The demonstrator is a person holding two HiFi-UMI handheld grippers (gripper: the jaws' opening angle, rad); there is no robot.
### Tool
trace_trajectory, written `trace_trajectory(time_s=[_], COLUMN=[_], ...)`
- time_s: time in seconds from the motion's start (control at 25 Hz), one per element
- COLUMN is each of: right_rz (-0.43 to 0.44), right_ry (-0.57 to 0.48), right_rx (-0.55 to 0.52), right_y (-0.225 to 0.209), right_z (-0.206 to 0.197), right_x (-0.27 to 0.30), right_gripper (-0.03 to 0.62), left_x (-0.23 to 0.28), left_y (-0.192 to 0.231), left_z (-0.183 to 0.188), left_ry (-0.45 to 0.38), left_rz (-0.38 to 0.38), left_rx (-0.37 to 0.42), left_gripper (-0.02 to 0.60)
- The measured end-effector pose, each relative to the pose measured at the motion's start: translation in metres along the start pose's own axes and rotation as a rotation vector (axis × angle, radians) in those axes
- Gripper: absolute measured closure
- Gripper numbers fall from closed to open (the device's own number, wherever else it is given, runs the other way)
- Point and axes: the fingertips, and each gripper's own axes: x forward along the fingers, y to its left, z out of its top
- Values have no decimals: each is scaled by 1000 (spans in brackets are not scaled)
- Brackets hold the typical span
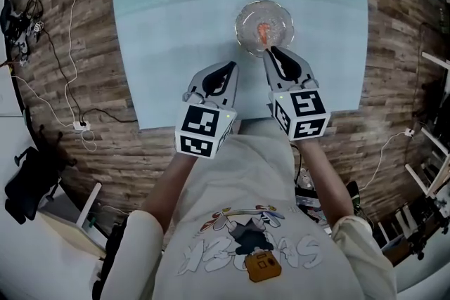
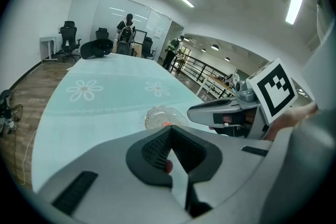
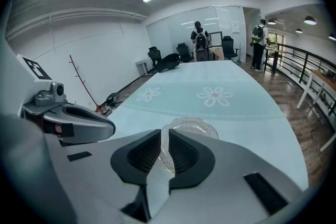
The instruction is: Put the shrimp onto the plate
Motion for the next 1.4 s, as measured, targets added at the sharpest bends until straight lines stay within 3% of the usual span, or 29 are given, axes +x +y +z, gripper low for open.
trace_trajectory(time_s=[0.6, 0.76, 0.92, 1.4], right_rz=[-125, -69, -27, 7], right_ry=[-170, -178, -206, -269], right_rx=[47, -42, -66, -48], right_y=[36, 56, 74, 107], right_z=[23, 26, 30, 40], right_x=[-84, -95, -119, -149], right_gripper=[539, 539, 539, 539], left_x=[-72, -96, -109, -135], left_y=[-13, -15, -27, -48], left_z=[28, 34, 35, 43], left_ry=[-106, -145, -151, -188], left_rz=[-77, -64, -93, -149], left_rx=[66, 78, 22, 147], left_gripper=[574, 574, 574, 574])
